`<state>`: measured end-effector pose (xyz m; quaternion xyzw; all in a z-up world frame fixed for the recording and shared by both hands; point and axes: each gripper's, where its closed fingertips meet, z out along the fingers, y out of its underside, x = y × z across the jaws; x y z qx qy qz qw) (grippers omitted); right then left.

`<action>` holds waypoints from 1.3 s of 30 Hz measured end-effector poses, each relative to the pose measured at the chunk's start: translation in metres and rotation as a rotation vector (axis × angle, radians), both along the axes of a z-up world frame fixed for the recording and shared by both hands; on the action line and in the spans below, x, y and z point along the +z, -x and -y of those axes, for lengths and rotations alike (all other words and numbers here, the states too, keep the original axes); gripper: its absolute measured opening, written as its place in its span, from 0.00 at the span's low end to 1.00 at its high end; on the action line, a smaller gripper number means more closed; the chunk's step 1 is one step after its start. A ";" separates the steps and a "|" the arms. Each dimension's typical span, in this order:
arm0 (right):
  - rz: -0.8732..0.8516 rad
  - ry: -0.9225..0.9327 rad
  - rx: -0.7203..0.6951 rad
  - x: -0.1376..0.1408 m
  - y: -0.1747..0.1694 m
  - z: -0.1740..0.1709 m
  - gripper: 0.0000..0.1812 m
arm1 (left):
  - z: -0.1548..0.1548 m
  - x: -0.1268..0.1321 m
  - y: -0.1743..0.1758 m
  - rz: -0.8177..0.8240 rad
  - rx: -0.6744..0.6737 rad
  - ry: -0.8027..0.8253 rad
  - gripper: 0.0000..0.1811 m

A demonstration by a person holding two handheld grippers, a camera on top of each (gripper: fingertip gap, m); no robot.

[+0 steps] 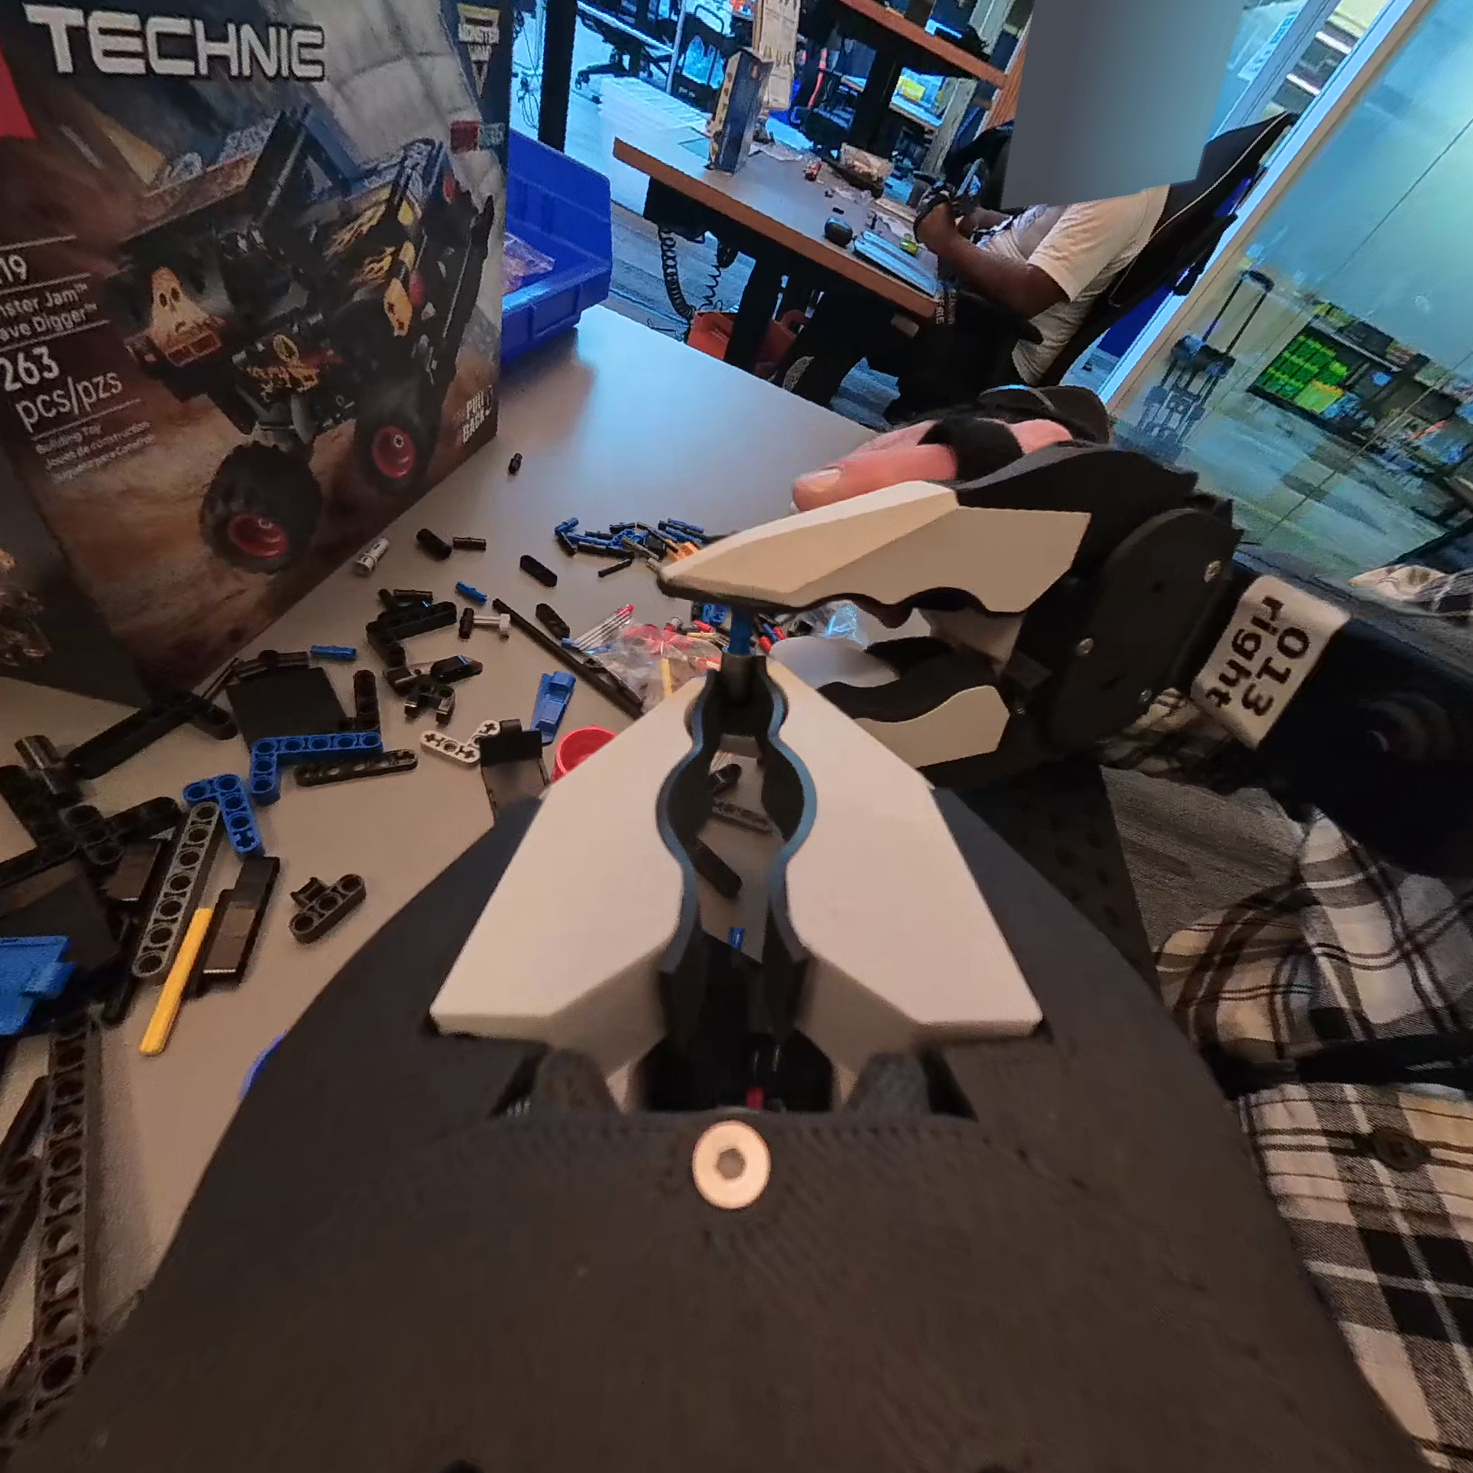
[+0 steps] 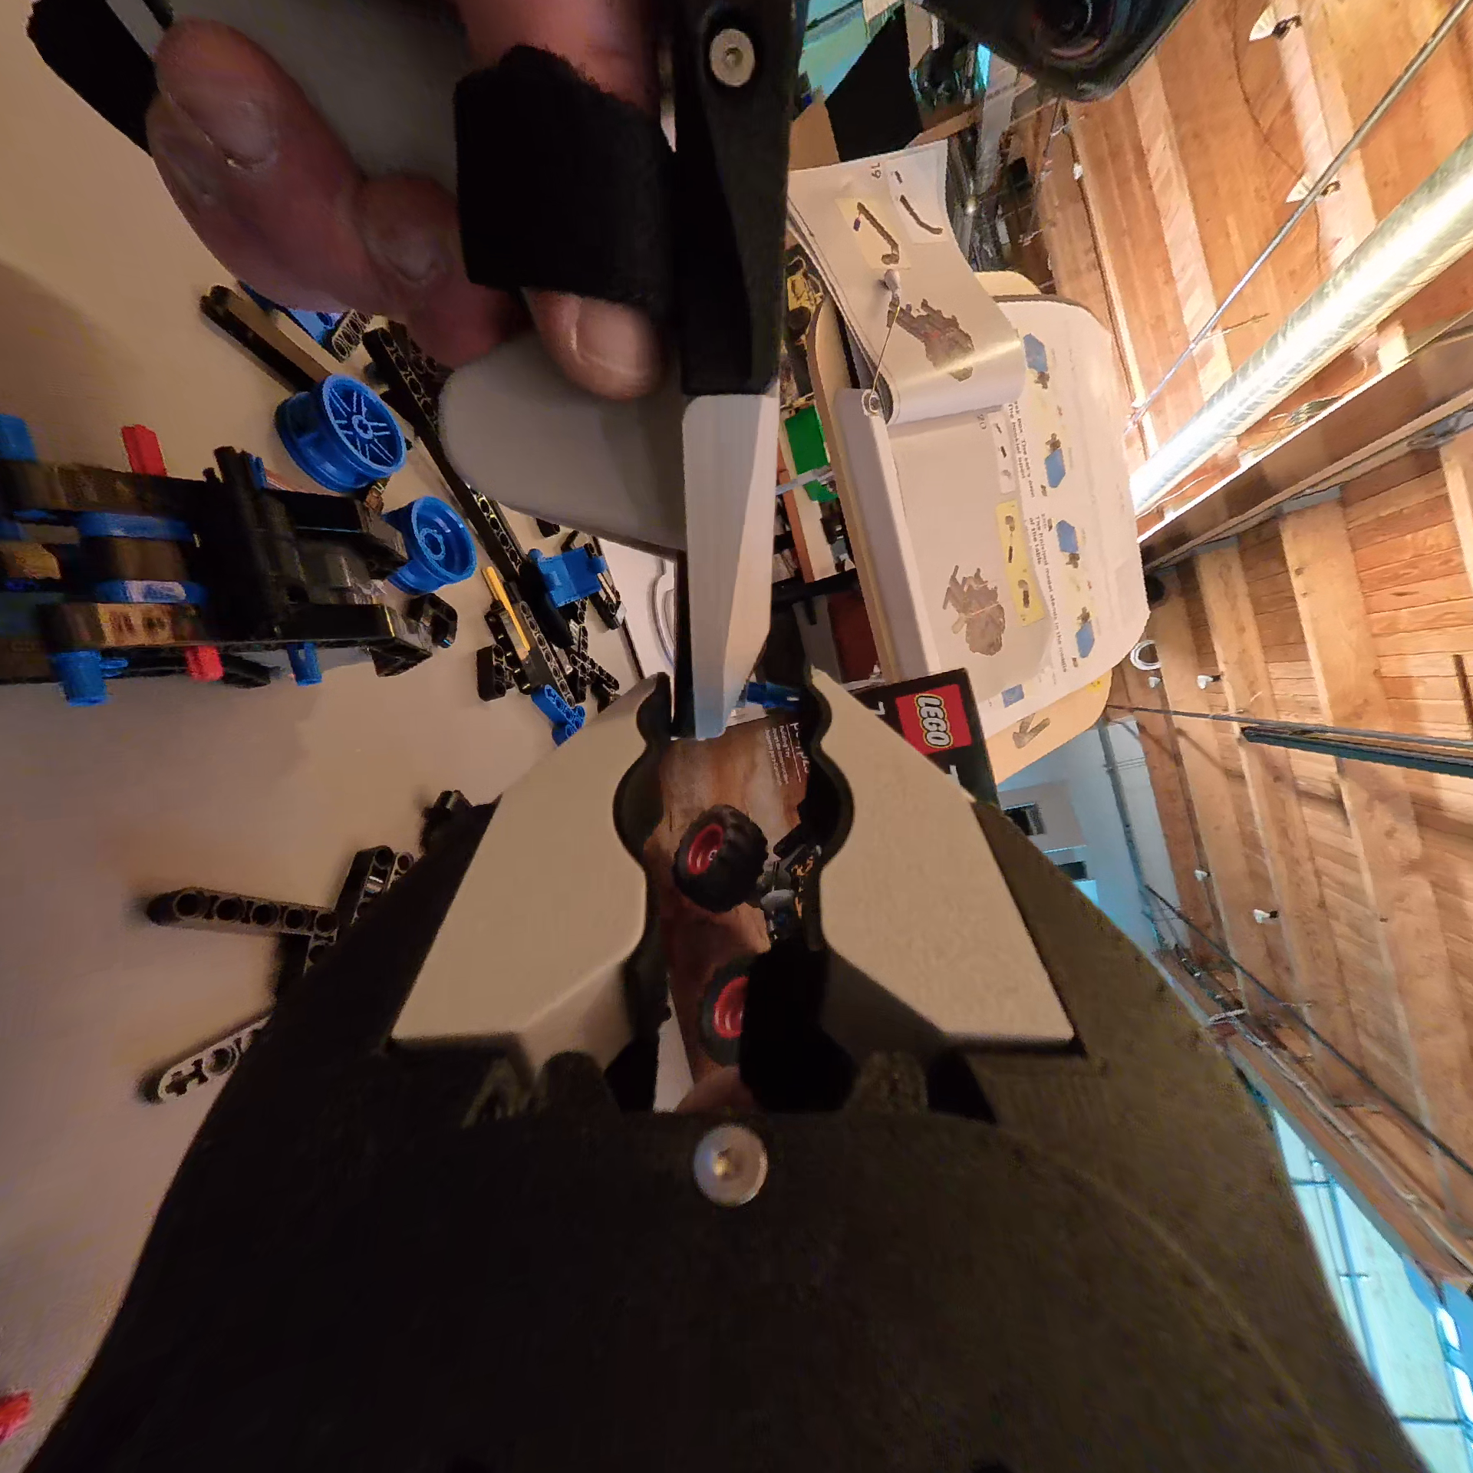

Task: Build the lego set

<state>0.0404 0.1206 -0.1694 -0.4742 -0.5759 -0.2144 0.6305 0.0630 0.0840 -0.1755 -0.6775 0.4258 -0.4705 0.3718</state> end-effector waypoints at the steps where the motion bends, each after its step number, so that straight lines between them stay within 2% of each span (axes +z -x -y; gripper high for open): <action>1: 0.001 -0.004 0.001 0.000 0.001 0.000 0.16 | 0.000 -0.001 0.000 -0.001 -0.003 0.004 0.02; 10: 0.047 0.007 0.004 -0.005 0.002 0.001 0.15 | 0.001 -0.005 -0.001 -0.039 0.005 -0.023 0.02; 13: 0.050 0.013 0.012 -0.007 0.003 0.002 0.11 | 0.000 -0.006 -0.002 -0.046 0.007 -0.026 0.02; 16: -0.047 0.066 0.039 0.001 0.001 0.002 0.11 | -0.001 0.005 -0.003 0.020 0.005 -0.002 0.02; 25: -0.235 0.233 0.087 0.005 -0.004 0.002 0.15 | -0.005 0.008 0.002 0.037 0.004 -0.005 0.02; 30: -0.234 0.259 0.119 0.002 -0.006 0.006 0.13 | -0.001 0.010 0.001 0.057 -0.022 0.009 0.02; 33: -0.199 0.251 0.113 -0.003 -0.007 0.007 0.18 | -0.002 0.011 0.001 0.076 -0.024 0.030 0.03; 34: -0.189 0.238 0.106 -0.003 -0.007 0.007 0.17 | -0.002 0.012 0.001 0.081 -0.024 0.033 0.03; 36: -0.189 0.196 0.085 0.001 -0.007 0.007 0.05 | -0.001 0.015 0.002 0.102 -0.023 0.038 0.03; 39: -0.223 0.208 0.071 0.005 -0.006 0.006 0.03 | -0.002 0.019 0.004 0.118 -0.010 0.024 0.03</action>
